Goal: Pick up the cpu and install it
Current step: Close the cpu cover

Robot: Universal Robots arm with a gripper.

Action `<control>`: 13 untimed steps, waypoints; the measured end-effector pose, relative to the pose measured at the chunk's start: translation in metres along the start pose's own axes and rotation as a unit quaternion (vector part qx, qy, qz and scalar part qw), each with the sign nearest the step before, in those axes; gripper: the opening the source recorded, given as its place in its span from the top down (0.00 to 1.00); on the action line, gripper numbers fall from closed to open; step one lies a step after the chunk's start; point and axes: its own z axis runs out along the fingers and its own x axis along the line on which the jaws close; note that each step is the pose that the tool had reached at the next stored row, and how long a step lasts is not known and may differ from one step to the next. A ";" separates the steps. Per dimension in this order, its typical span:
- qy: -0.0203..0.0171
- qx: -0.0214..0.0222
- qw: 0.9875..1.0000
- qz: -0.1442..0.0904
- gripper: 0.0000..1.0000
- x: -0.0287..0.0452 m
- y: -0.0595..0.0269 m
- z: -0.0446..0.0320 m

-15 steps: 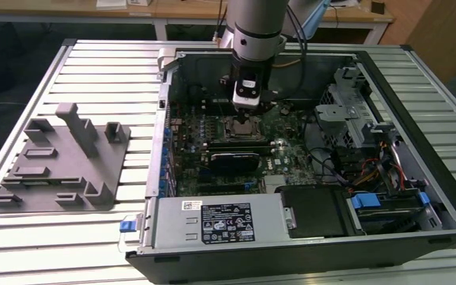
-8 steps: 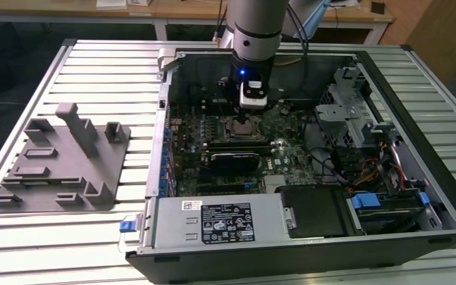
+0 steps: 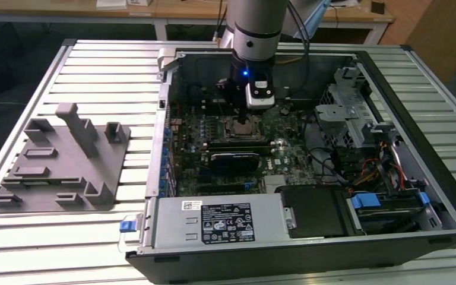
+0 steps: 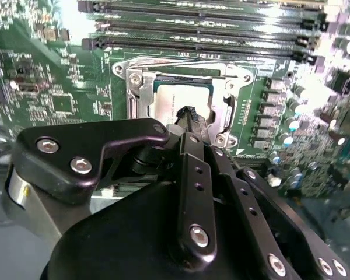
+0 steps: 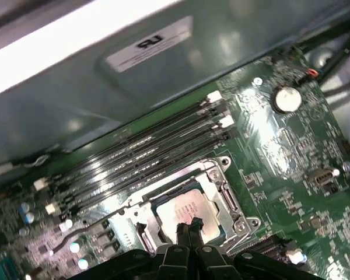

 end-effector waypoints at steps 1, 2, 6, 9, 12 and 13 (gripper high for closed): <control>0.000 0.000 1.000 -0.009 0.89 0.0000 0.0000 0.0000; 0.000 0.000 1.000 -0.018 0.89 0.0000 0.0000 0.0000; 0.000 0.001 0.999 -0.054 0.89 0.0000 0.0000 0.0001; 0.000 0.002 0.997 -0.082 0.89 0.0000 0.0000 0.0002; 0.000 0.003 0.994 -0.108 0.89 0.0000 0.0000 0.0003; 0.000 0.003 0.993 -0.118 0.89 0.0000 0.0000 0.0003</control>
